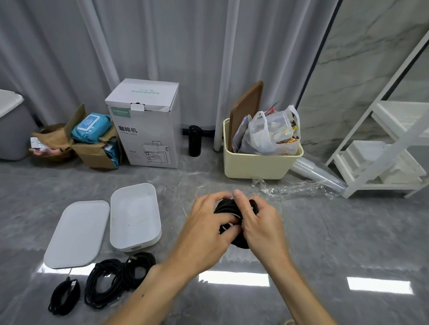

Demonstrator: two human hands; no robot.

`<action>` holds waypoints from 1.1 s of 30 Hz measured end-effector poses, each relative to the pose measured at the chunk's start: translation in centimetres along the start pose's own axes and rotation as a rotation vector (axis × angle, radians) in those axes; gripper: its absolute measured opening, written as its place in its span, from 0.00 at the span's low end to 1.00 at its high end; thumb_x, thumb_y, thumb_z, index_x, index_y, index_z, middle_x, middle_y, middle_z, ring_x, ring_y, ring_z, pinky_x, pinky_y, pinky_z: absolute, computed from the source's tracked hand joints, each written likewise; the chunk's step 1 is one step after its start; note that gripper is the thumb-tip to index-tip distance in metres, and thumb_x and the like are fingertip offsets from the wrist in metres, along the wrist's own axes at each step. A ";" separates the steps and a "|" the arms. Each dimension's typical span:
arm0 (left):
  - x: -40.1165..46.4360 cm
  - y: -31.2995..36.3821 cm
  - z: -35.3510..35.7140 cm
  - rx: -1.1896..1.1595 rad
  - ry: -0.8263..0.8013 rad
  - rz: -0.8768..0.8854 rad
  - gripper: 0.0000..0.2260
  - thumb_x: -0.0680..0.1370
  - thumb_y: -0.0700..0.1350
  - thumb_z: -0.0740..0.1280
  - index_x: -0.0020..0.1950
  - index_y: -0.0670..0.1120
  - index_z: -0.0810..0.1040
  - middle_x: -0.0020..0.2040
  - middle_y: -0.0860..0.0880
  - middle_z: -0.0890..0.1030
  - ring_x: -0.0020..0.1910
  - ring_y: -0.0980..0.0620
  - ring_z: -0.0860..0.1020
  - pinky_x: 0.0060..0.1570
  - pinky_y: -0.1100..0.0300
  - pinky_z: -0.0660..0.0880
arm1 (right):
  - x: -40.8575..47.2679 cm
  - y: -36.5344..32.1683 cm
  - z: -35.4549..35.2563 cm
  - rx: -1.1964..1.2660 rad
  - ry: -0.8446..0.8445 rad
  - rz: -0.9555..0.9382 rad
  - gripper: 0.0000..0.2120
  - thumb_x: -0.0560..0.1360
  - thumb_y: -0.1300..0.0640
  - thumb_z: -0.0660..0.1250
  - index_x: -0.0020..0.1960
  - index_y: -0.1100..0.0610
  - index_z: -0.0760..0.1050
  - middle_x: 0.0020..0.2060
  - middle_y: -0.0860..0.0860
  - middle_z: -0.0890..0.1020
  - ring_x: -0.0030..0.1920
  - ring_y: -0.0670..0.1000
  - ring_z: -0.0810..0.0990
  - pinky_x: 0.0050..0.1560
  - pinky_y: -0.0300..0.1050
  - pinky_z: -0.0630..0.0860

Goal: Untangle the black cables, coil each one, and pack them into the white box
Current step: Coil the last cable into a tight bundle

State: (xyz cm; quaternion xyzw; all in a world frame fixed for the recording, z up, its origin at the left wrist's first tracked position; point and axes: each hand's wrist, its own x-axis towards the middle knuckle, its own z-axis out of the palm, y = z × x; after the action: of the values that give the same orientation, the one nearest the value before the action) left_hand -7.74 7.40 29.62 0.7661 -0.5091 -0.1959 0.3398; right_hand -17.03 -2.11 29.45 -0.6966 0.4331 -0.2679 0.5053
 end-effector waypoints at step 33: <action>0.3 -0.5 -3.0 -0.239 0.020 -0.249 0.14 0.79 0.58 0.65 0.41 0.50 0.79 0.30 0.57 0.71 0.29 0.58 0.68 0.32 0.66 0.65 | 0.5 0.7 -1.6 0.195 -0.054 0.182 0.20 0.79 0.43 0.64 0.37 0.57 0.74 0.20 0.44 0.60 0.21 0.45 0.58 0.26 0.42 0.57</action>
State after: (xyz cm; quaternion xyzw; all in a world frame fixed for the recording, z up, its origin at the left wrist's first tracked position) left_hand -5.40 8.17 31.36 0.7792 -0.3800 -0.2881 0.4066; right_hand -18.28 -3.41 29.36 -0.6089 0.4526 -0.2431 0.6044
